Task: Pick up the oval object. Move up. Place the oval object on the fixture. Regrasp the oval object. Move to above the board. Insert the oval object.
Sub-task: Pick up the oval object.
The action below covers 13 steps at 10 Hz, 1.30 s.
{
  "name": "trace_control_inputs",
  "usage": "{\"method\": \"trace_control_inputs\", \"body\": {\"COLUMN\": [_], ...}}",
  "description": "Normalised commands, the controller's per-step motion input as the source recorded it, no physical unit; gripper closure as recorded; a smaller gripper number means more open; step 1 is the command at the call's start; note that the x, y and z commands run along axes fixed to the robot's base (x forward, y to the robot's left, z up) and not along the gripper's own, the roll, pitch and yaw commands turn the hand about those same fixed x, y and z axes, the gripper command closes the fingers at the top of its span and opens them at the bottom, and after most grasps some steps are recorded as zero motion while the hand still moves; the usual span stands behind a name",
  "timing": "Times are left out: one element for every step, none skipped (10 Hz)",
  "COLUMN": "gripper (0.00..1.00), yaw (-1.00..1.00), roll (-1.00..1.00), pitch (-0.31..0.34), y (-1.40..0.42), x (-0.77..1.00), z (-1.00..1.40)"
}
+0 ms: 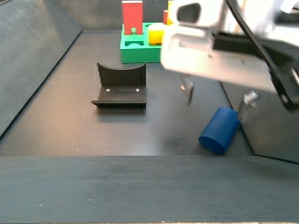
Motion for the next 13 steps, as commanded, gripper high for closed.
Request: {"method": "trace_control_inputs", "body": {"gripper": [0.00,0.00,0.00,0.00,0.00,0.00,0.00,0.00,0.00,0.00,0.00,0.00,0.00], "yaw": [-0.37,-0.40,-0.48,-0.52,-0.51,-0.52,-0.45,-0.33,-0.29,-0.26,-0.22,-0.20,-0.14], "roll": [0.00,-0.02,-0.02,0.00,-0.01,-0.01,0.00,0.00,0.00,0.00,0.00,0.00,0.00], "pitch": [-0.330,-0.331,-0.320,-0.310,-0.304,-0.316,-0.313,-0.287,-0.276,-0.276,-0.271,-0.260,-0.259], "y": [0.46,0.36,0.28,0.27,0.27,0.18,0.06,-0.05,-0.09,-0.07,-0.04,-0.02,0.00], "x": [-0.15,-0.14,-0.17,-0.20,-0.21,-0.18,-0.12,0.00,0.00,0.00,0.00,0.00,0.00], "z": [-0.45,-0.44,-0.47,-0.50,-0.51,-0.49,-0.51,-0.64,-0.68,-0.69,-0.70,-0.73,-0.75]}}
